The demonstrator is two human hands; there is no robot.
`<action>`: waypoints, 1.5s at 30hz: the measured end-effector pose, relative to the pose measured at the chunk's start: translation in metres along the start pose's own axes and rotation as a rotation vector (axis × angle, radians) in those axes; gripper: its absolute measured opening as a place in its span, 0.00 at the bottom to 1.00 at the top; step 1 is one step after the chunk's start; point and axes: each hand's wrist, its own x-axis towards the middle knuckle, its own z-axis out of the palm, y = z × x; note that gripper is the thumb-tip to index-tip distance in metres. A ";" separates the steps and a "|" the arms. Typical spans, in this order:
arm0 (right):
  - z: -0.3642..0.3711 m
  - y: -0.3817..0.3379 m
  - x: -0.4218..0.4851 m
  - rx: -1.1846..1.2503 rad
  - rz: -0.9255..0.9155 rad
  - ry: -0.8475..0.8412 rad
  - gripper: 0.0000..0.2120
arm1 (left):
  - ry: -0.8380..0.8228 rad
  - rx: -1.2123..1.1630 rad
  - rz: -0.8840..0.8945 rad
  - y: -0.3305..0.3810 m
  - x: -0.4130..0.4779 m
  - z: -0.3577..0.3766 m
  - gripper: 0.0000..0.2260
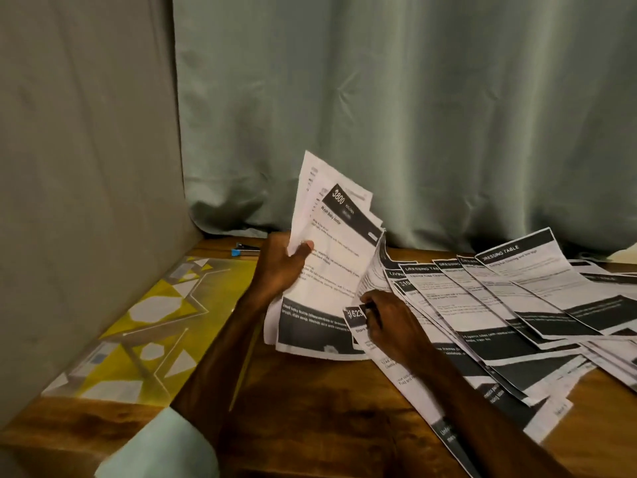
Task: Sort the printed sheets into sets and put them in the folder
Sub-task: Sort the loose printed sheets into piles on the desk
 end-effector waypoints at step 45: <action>-0.108 0.038 -0.005 1.106 0.594 0.296 0.12 | -0.300 -0.459 -0.114 -0.006 -0.001 0.097 0.08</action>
